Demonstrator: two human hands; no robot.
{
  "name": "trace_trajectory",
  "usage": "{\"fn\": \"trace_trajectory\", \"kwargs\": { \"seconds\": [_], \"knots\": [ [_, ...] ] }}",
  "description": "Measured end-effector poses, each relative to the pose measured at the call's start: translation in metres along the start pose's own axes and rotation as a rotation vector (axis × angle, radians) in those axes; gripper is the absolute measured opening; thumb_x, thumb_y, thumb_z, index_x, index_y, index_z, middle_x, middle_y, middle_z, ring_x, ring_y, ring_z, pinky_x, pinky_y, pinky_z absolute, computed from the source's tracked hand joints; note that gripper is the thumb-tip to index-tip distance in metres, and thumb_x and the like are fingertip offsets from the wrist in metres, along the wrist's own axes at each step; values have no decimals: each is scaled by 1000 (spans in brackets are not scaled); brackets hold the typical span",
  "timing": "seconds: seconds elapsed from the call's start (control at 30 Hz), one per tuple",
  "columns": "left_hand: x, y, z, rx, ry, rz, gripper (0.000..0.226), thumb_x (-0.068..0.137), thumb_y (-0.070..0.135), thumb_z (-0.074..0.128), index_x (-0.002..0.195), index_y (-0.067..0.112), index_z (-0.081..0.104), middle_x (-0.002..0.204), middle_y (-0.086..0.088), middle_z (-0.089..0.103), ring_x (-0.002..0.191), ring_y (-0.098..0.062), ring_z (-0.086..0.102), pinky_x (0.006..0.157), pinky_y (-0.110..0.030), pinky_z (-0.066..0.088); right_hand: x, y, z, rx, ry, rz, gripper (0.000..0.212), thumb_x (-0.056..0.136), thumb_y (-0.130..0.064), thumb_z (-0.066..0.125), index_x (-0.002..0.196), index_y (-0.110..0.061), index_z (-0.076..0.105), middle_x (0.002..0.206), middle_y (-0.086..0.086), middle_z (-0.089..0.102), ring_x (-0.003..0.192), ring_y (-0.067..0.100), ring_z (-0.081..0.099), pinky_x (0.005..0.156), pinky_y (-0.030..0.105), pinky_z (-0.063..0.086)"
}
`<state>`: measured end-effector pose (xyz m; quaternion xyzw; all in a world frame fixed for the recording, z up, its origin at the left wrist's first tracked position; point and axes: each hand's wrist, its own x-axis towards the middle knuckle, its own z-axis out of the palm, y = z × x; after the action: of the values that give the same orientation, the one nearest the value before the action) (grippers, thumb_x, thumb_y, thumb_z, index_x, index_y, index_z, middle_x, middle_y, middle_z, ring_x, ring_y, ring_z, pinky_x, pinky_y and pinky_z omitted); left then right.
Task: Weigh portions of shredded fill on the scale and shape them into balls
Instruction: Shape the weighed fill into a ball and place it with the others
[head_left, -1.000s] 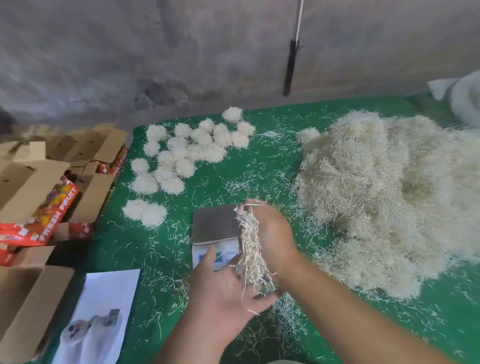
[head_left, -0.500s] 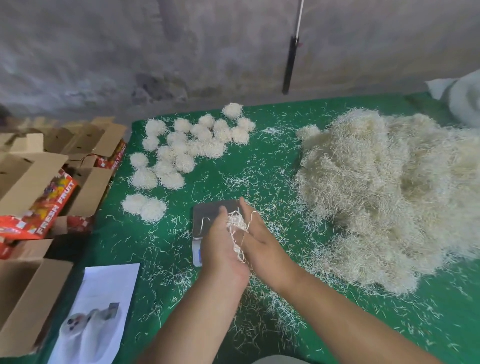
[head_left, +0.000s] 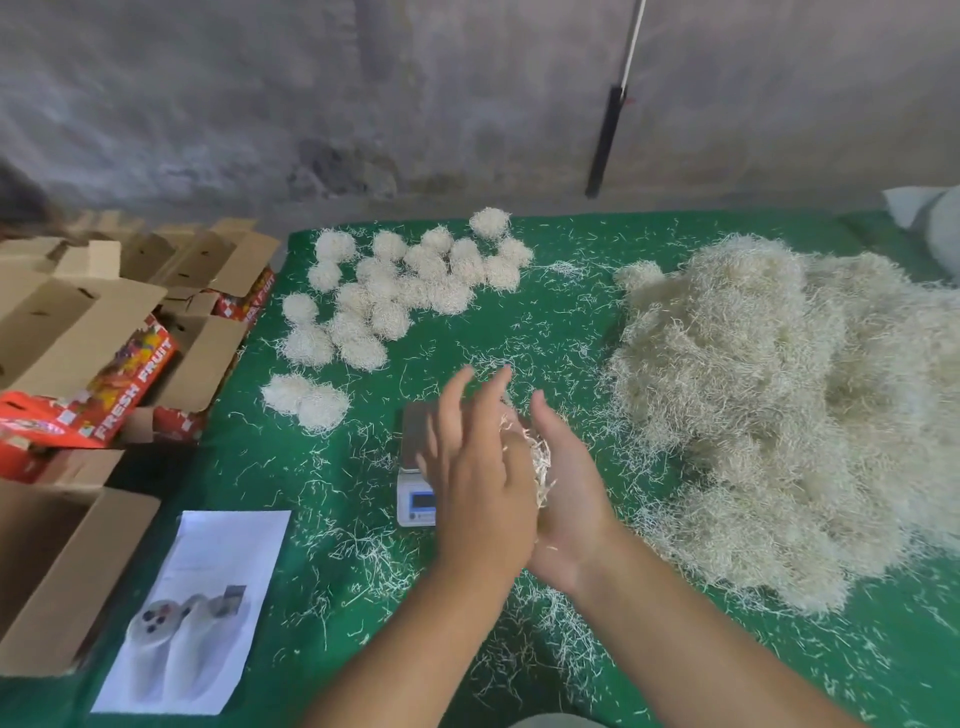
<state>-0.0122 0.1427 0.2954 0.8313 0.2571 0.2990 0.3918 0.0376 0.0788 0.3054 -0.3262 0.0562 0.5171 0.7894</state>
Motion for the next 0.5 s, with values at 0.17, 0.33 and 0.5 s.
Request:
{"fn": "trace_trajectory", "kwargs": {
  "seconds": [0.17,0.33,0.5],
  "knots": [
    [-15,2,-9,-93,-165,-148,57,101,55,32,152,71,12,164,41,-8,144,22,-2,119,-17,12,1,9,7,-153,169,-81,53,106,-52,55,135,-10,69,116,12,78,112,25,75,90,37,59],
    [-28,6,-35,-780,-70,-575,72,74,96,49,140,67,46,145,42,46,128,20,46,100,-33,41,19,1,11,-393,246,-187,35,98,-45,69,104,-13,83,107,11,81,102,29,77,93,43,57],
    [-13,-51,-50,-1289,-296,-1417,77,97,74,45,142,13,59,140,-19,62,126,-42,62,107,-71,42,25,-4,21,-774,135,-326,37,105,-44,60,78,-37,83,74,-12,78,61,-1,72,66,32,53]
  ]
}}
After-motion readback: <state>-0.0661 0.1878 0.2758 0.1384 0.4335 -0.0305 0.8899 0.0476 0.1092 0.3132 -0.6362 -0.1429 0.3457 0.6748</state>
